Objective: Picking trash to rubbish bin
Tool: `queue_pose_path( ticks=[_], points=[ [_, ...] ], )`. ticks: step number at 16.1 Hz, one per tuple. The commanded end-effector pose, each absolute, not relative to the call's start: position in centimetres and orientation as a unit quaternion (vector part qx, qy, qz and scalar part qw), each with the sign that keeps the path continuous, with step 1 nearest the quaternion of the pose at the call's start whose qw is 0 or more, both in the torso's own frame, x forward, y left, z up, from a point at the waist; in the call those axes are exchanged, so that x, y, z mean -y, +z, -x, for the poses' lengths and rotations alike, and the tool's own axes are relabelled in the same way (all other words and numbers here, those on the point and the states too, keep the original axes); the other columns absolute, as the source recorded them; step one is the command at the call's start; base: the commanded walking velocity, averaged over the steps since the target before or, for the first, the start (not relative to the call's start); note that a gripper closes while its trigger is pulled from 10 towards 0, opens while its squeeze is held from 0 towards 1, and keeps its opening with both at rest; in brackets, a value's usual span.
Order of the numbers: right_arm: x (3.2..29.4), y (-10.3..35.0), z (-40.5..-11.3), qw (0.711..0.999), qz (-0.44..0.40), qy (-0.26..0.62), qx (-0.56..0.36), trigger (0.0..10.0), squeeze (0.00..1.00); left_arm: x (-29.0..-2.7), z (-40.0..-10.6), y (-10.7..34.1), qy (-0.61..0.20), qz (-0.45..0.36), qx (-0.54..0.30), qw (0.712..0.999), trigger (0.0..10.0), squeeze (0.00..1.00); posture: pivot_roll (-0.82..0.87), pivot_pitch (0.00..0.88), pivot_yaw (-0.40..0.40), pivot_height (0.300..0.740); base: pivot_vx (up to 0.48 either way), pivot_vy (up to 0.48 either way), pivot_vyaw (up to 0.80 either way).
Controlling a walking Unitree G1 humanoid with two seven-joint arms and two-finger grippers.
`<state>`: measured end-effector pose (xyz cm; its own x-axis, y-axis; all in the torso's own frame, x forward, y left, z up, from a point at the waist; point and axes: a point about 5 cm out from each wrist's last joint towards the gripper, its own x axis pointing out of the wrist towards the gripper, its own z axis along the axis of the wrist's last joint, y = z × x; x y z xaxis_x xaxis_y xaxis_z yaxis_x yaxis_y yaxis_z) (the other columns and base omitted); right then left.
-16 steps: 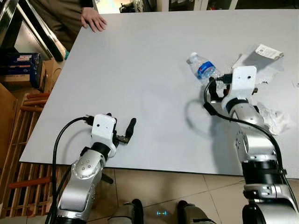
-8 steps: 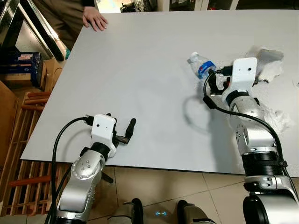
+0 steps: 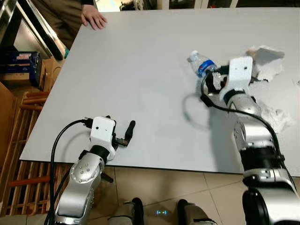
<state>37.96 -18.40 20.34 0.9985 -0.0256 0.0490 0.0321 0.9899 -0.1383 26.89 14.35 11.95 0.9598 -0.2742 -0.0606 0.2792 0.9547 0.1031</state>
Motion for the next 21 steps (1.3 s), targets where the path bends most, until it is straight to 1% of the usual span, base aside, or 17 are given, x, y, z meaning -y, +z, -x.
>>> queue_pose_path(
  ticks=[1,9,15,16,17,18,19,20,21],
  points=[
    [18.3,20.2,-38.2,0.998,0.058,-0.005,0.017,10.0,0.0,-14.8,-26.4,11.5,-0.137,-0.064,-0.037,0.988,10.0,0.0,0.04,0.272,0.089,0.74,0.0,0.0,0.0],
    [19.9,20.3,-39.8,1.0,0.006,0.02,-0.015,10.0,0.0,-15.2,-25.5,11.4,-0.132,-0.069,-0.049,0.988,10.0,0.0,0.07,0.294,0.089,0.74,0.0,0.0,0.0],
    [19.6,18.9,-39.9,0.999,-0.007,0.032,-0.038,10.0,0.0,-15.3,-25.2,11.3,-0.129,-0.07,-0.055,0.988,10.0,0.0,0.08,0.302,0.084,0.74,0.0,0.0,0.0],
    [19.6,18.7,-39.9,0.999,-0.007,0.035,-0.041,8.7,0.0,-15.3,-25.1,11.3,-0.128,-0.07,-0.056,0.988,10.0,0.0,0.08,0.302,0.084,0.74,0.0,0.0,0.0],
    [19.6,18.6,-40.0,0.998,-0.007,0.036,-0.042,8.7,0.0,-15.3,-25.1,11.3,-0.127,-0.07,-0.057,0.988,10.0,0.0,0.08,0.302,0.084,0.74,0.0,0.0,0.0],
    [19.5,18.5,-40.0,0.998,-0.007,0.037,-0.043,9.0,0.0,-15.3,-25.1,11.3,-0.127,-0.071,-0.057,0.988,10.0,0.0,0.08,0.302,0.084,0.74,0.0,0.0,0.0],
    [19.5,18.4,-40.0,0.998,-0.007,0.039,-0.045,5.0,0.0,-15.3,-25.1,11.3,-0.127,-0.071,-0.058,0.988,10.0,0.0,0.08,0.302,0.084,0.74,0.0,0.0,0.0],
    [19.4,18.3,-40.0,0.998,-0.007,0.04,-0.046,2.8,0.0,-15.3,-25.0,11.2,-0.126,-0.071,-0.058,0.988,10.0,0.0,0.08,0.302,0.084,0.74,0.0,0.0,0.0],
    [19.3,18.3,-40.0,0.998,-0.007,0.041,-0.047,2.8,0.0,-15.3,-25.0,11.2,-0.126,-0.07,-0.059,0.988,10.0,0.0,0.08,0.302,0.084,0.74,0.0,0.0,0.0]
  ],
)
